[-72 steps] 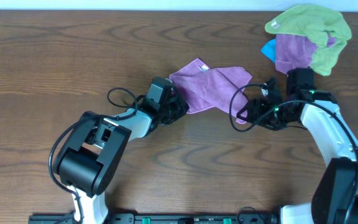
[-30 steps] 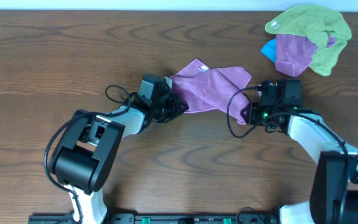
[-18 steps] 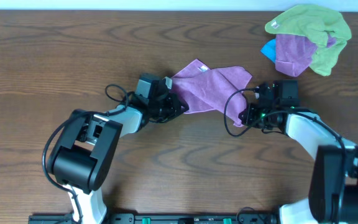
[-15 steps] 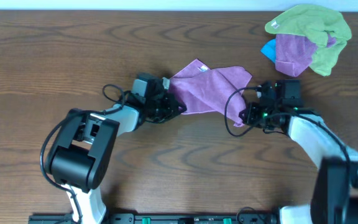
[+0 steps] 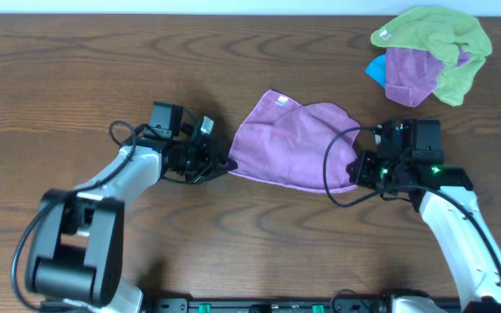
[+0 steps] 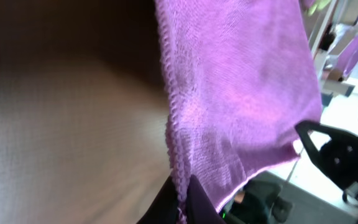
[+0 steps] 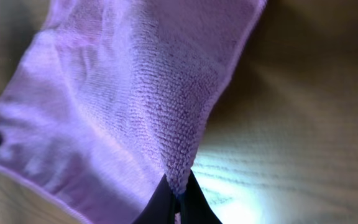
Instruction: Fold the cloth
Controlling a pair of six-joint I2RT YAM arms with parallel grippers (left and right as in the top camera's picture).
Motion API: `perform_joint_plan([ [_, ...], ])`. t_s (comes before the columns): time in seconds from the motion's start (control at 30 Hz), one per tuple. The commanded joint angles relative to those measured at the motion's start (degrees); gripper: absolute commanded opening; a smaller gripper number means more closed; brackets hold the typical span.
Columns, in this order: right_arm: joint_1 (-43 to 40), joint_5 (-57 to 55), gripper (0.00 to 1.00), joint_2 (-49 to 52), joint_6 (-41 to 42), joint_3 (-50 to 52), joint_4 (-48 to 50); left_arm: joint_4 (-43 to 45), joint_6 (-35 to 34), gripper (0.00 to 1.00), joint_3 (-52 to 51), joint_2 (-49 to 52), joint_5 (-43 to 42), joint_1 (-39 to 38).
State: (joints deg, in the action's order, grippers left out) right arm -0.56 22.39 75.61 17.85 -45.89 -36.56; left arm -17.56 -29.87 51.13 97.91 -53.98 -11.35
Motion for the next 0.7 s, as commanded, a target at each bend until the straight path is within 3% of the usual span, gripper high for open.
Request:
perform_joint_plan([
  [0.0, 0.5, -1.6, 0.01, -0.3, 1.2, 0.1, -1.9, -3.8, 5.2, 0.06, 0.0, -2.9, 0.9, 0.1],
  [0.2, 0.5, -1.7, 0.04, -0.3, 1.5, 0.1, -5.0, -12.1, 8.3, 0.06, 0.0, -5.0, 2.1, 0.1],
  [0.5, 0.5, -1.2, 0.51, -0.3, 3.2, 0.1, -11.0, -13.7, 8.6, 0.06, 0.0, -5.0, 2.1, 0.1],
  [0.67, 0.5, -1.0, 0.58, -0.3, 2.8, 0.2, -21.2, -13.9, 8.7, 0.06, 0.0, -5.0, 2.1, 0.1],
])
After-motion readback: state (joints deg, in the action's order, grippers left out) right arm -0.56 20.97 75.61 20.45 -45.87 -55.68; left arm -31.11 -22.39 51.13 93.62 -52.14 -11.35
